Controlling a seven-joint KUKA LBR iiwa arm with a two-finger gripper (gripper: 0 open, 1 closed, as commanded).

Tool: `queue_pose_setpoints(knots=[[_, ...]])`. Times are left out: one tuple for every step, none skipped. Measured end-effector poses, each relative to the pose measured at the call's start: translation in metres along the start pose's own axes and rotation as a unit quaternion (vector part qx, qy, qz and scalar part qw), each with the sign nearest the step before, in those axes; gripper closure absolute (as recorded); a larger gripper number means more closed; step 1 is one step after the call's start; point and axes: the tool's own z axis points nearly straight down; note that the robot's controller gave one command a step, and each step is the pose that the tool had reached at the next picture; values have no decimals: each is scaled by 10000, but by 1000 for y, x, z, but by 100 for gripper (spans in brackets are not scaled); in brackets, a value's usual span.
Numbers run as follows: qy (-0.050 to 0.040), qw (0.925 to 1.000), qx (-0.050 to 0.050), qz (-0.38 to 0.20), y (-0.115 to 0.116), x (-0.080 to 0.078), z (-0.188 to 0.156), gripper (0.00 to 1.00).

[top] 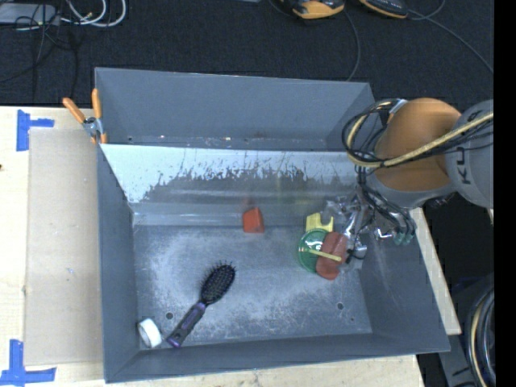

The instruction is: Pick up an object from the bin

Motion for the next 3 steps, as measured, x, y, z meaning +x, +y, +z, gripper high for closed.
queue_pose_setpoints(knots=[[-27, 9946, 12, -1034, -17, 0, 7, 0], [-36, 9872, 9, -1593, -19, -19, 44, 0], [-103, 9802, 36, -1979, -15, -21, 40, 100]])
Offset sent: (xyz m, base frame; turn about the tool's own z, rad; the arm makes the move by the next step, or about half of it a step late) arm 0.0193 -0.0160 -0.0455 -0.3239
